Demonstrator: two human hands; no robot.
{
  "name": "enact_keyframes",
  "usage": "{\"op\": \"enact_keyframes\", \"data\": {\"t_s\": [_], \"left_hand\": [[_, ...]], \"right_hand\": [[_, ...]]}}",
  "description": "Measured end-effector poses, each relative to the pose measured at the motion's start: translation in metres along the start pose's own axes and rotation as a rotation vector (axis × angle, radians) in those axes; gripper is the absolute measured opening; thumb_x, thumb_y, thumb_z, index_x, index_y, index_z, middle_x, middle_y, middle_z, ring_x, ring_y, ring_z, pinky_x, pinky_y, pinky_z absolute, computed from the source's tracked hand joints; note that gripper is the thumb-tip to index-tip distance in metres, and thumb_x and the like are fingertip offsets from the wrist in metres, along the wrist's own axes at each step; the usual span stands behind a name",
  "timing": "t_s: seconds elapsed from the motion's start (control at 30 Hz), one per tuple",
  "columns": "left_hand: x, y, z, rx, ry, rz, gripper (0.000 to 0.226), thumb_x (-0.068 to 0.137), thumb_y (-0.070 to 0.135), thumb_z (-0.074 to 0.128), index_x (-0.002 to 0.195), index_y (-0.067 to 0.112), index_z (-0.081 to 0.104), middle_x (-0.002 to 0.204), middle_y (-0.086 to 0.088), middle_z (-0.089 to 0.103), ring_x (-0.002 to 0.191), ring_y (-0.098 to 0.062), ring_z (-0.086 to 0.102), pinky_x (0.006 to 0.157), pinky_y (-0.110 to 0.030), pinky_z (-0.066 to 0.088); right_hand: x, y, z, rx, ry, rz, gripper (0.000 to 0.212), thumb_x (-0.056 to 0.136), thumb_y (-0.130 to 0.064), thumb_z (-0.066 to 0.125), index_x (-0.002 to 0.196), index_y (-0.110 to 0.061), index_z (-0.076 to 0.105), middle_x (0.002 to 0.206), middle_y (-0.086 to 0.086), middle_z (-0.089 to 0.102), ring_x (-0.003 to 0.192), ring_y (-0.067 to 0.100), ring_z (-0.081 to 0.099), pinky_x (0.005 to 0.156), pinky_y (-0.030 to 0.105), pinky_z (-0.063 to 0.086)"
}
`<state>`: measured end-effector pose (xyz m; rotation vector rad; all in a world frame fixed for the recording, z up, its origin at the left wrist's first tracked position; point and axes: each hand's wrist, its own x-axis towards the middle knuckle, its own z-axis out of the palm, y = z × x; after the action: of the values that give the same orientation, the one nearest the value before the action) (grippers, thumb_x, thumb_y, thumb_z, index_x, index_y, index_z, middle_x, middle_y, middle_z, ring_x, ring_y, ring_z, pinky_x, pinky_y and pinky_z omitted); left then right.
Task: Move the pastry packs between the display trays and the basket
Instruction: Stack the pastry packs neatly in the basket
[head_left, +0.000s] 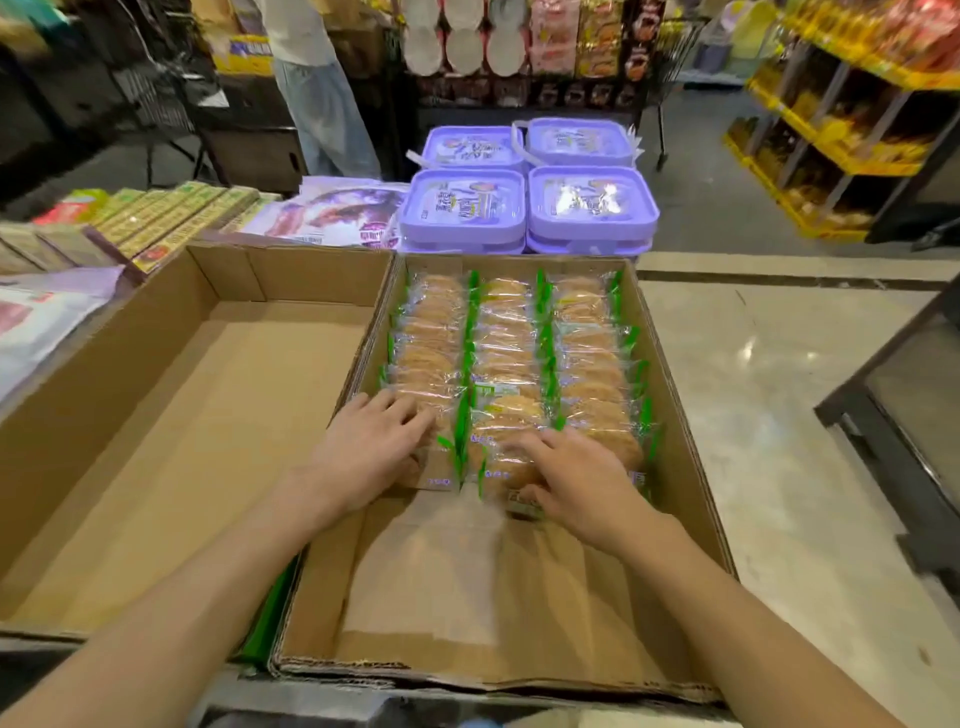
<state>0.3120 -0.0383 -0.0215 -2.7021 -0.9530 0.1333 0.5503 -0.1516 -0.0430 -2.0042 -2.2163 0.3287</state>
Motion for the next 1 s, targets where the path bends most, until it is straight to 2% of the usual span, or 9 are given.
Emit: {"op": "enact_keyframes", "data": {"t_s": [0.07,0.13,0.2,0.33,0.43,0.63,0.8,0.9,1.0], "left_hand": [[0.000,0.000,0.006,-0.002,0.076,-0.010,0.060,0.059,0.027,0.088,0.112,0.016,0.061,0.109,-0.011,0.060,0.094,-0.031,0.059,0.070,-0.040,0.047],[0.001,0.003,0.011,0.009,0.090,-0.007,0.065,0.060,0.021,0.088,0.117,0.015,0.058,0.120,-0.015,0.057,0.101,-0.033,0.056,0.073,-0.043,0.048],[0.002,0.005,0.015,0.014,0.085,0.000,0.070,0.060,0.017,0.087,0.122,0.016,0.055,0.128,-0.015,0.054,0.109,-0.034,0.055,0.075,-0.043,0.049],[0.000,0.005,0.017,-0.016,0.059,-0.025,0.079,0.062,0.012,0.086,0.131,0.018,0.047,0.136,-0.014,0.051,0.116,-0.034,0.054,0.075,-0.041,0.052],[-0.001,0.002,0.016,-0.030,0.036,-0.029,0.083,0.061,0.017,0.090,0.132,0.016,0.048,0.130,-0.014,0.055,0.113,-0.034,0.056,0.076,-0.043,0.055],[-0.001,0.002,0.002,-0.077,0.016,-0.040,0.078,0.075,0.035,0.081,0.143,0.021,0.044,0.133,-0.007,0.056,0.121,-0.030,0.053,0.090,-0.041,0.049],[-0.010,0.018,-0.030,-0.302,0.201,0.076,0.067,0.081,0.036,0.077,0.141,0.015,0.053,0.130,-0.011,0.062,0.120,-0.034,0.057,0.095,-0.048,0.049],[-0.020,0.049,-0.048,-0.513,0.310,0.247,0.056,0.088,0.043,0.069,0.136,0.017,0.057,0.126,-0.005,0.065,0.113,-0.030,0.061,0.091,-0.044,0.051],[-0.038,0.095,-0.063,-0.744,0.381,0.464,0.051,0.091,0.049,0.057,0.130,0.016,0.060,0.123,-0.004,0.067,0.111,-0.028,0.063,0.090,-0.043,0.053]], "right_hand": [[0.005,0.000,0.010,-0.090,0.108,-0.021,0.051,0.089,-0.033,0.069,0.137,-0.031,0.052,0.124,-0.003,0.061,0.109,0.025,0.052,0.092,0.039,0.047],[0.008,-0.001,0.018,-0.137,0.209,-0.034,0.050,0.078,-0.030,0.080,0.124,-0.025,0.062,0.109,0.000,0.063,0.097,0.027,0.053,0.084,0.041,0.047],[0.010,-0.002,0.022,-0.168,0.287,-0.047,0.050,0.068,-0.028,0.087,0.113,-0.022,0.066,0.104,0.002,0.061,0.093,0.026,0.053,0.079,0.040,0.048],[0.016,-0.001,0.022,-0.235,0.307,-0.097,0.048,0.067,-0.029,0.087,0.110,-0.020,0.068,0.121,0.008,0.059,0.111,0.031,0.050,0.094,0.048,0.045],[0.017,-0.007,0.023,-0.234,0.270,-0.102,0.046,0.071,-0.027,0.084,0.113,-0.019,0.066,0.126,0.009,0.058,0.118,0.032,0.049,0.101,0.049,0.042],[-0.003,-0.009,0.001,-0.205,0.252,-0.051,0.067,0.079,-0.044,0.080,0.134,-0.015,0.055,0.133,0.008,0.056,0.125,0.029,0.050,0.115,0.048,0.037],[-0.055,-0.018,-0.030,-0.186,0.294,0.204,0.061,0.089,-0.044,0.070,0.139,-0.013,0.055,0.143,0.010,0.054,0.131,0.031,0.049,0.113,0.045,0.040],[-0.120,-0.046,-0.043,-0.142,0.420,0.381,0.051,0.093,-0.043,0.066,0.134,-0.012,0.061,0.138,0.007,0.060,0.127,0.025,0.051,0.109,0.038,0.040],[-0.198,-0.086,-0.044,-0.116,0.397,0.616,0.053,0.098,-0.051,0.055,0.138,-0.017,0.057,0.143,0.000,0.055,0.133,0.023,0.047,0.110,0.041,0.042]]}}
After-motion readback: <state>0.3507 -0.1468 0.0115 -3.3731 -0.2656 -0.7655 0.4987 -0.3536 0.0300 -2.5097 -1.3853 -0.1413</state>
